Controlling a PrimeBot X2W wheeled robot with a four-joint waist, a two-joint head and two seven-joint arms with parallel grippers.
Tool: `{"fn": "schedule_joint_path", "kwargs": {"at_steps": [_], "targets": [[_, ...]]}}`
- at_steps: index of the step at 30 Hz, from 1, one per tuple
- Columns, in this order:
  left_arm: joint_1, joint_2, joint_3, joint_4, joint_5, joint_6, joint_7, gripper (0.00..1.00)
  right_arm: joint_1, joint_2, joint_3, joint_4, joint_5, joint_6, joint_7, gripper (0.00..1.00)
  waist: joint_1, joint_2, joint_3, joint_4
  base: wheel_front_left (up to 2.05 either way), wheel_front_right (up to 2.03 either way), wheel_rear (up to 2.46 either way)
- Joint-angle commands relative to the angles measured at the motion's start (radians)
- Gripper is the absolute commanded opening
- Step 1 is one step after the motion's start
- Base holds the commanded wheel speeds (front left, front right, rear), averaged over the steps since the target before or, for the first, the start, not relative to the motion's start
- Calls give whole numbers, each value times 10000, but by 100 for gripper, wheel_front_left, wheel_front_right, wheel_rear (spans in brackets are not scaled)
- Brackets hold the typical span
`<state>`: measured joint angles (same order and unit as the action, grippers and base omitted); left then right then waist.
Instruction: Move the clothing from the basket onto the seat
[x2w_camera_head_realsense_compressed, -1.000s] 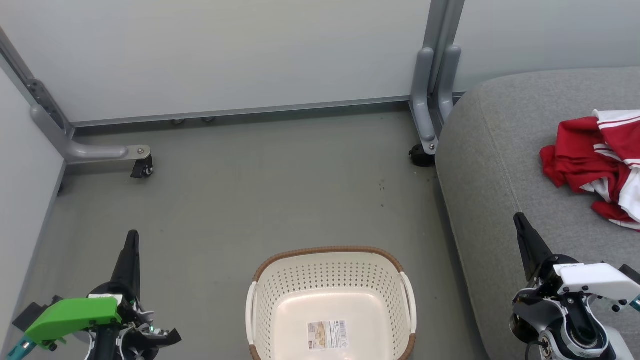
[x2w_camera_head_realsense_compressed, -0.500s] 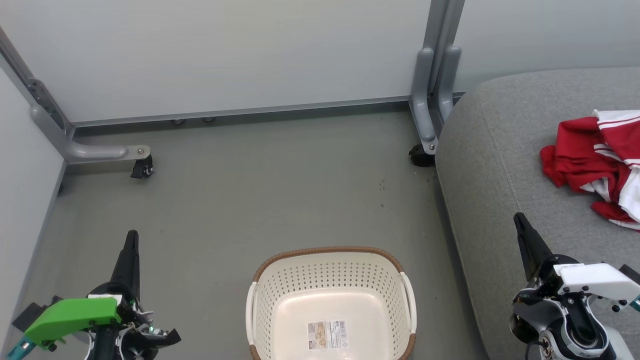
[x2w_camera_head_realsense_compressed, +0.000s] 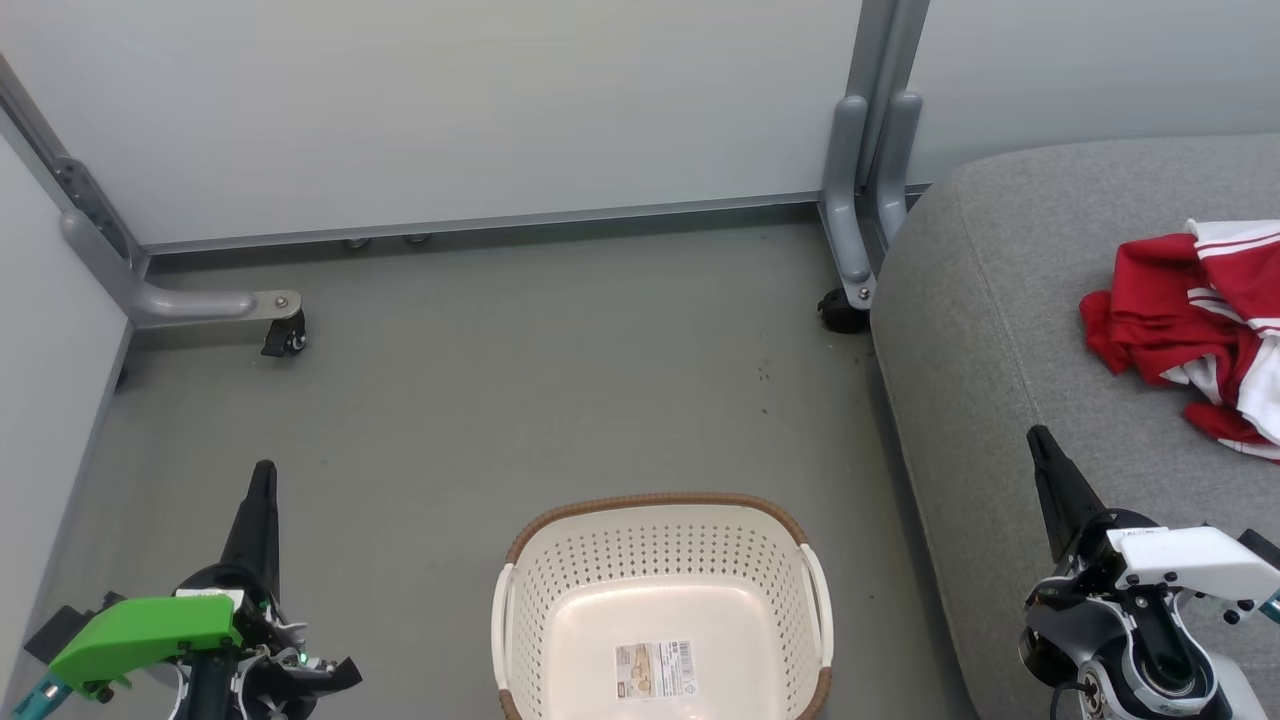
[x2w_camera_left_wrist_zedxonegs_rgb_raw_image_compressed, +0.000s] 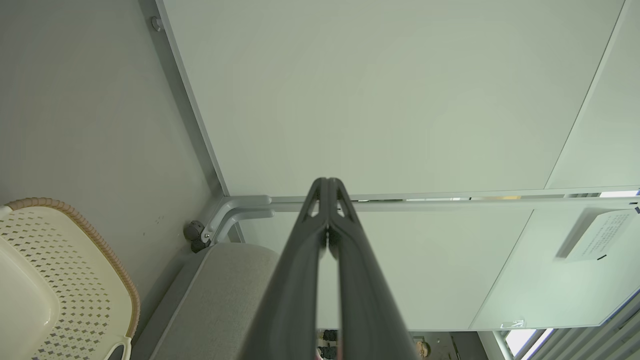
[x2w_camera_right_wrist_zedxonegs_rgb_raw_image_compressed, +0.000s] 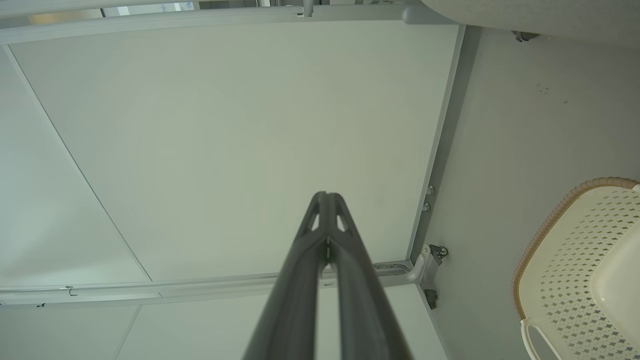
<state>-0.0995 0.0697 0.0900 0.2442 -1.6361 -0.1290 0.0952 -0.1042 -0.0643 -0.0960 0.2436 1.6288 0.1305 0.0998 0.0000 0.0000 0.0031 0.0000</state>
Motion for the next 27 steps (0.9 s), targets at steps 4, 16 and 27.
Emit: {"fn": "schedule_joint_path", "kwargs": {"at_steps": [4, 16, 27], "targets": [[-160, -34, 32, 14, 71, -52, 30, 0, -65, 23, -40, 22, -36, 4, 41, 0, 0, 0, 0, 0, 0, 0, 0], [-164, -54, 71, 14, 99, -53, 66, 0, -68, 40, -64, 23, -55, 4, 53, 0, 0, 0, 0, 0, 0, 0, 0], [-167, -62, 101, 17, 108, -53, 71, 0, -70, 48, -83, 24, -84, 4, 75, 0, 0, 0, 0, 0, 0, 0, 0]]}}
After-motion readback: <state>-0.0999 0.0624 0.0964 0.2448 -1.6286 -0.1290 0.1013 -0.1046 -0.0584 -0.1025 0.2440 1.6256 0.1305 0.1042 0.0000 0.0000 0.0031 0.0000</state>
